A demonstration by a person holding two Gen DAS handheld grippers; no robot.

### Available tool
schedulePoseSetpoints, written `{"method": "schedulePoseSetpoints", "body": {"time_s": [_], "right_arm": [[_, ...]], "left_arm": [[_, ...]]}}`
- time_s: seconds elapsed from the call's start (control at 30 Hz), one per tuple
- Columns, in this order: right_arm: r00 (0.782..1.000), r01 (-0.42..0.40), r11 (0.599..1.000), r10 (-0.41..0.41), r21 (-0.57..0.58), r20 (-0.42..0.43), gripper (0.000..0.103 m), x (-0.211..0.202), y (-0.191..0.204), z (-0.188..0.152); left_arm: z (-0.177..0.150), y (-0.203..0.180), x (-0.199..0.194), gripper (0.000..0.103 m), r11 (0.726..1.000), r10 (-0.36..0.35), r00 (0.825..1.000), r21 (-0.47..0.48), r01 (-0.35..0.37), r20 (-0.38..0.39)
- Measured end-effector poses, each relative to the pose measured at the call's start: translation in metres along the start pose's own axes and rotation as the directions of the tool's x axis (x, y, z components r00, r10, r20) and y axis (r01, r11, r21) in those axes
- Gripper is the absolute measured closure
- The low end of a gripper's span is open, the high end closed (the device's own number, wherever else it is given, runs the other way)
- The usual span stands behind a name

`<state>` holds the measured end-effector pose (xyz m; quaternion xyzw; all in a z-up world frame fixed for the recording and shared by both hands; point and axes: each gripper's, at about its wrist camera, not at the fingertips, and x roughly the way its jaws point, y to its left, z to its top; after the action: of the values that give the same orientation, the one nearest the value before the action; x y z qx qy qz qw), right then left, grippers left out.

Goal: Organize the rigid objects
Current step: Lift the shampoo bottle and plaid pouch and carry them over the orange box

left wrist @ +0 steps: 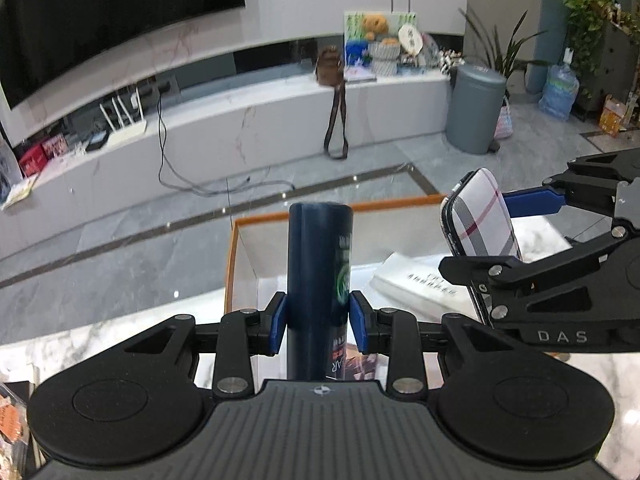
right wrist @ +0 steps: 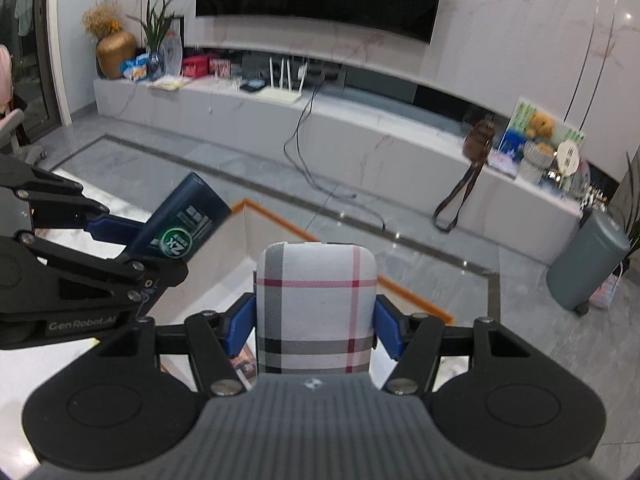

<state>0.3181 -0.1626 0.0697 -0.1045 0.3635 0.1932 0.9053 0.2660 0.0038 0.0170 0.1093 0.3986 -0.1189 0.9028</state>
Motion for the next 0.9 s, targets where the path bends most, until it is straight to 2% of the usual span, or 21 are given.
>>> {"method": "schedulePoseSetpoints", "body": {"time_s": [0.4, 0.53, 0.67, 0.8, 0.9], "right_arm": [[0.994, -0.033, 0.999, 0.033, 0.0, -0.102, 0.04, 0.078, 0.011, -0.002], [0.99, -0.048, 0.999, 0.048, -0.001, -0.131, 0.041, 0.097, 0.016, -0.002], [0.986, -0.062, 0.998, 0.06, -0.009, -0.155, 0.041, 0.114, 0.021, -0.003], [0.978, -0.079, 0.997, 0.074, -0.019, -0.195, 0.041, 0.129, 0.025, -0.006], [0.97, -0.089, 0.996, 0.082, -0.019, -0.228, 0.041, 0.14, 0.026, -0.009]], "left_arm": [[0.006, 0.013, 0.052, 0.067, 1.0, 0.025, 0.995, 0.011, -0.024, -0.095], [0.007, 0.013, 0.063, 0.067, 0.998, 0.042, 0.99, 0.042, -0.036, -0.137], [0.009, 0.008, 0.08, 0.067, 0.99, 0.1, 0.978, 0.116, -0.079, -0.184], [0.006, 0.002, 0.099, 0.067, 0.986, 0.105, 0.964, 0.152, -0.069, -0.246], [0.008, -0.002, 0.105, 0.067, 0.982, 0.111, 0.963, 0.174, -0.069, -0.245]]}}
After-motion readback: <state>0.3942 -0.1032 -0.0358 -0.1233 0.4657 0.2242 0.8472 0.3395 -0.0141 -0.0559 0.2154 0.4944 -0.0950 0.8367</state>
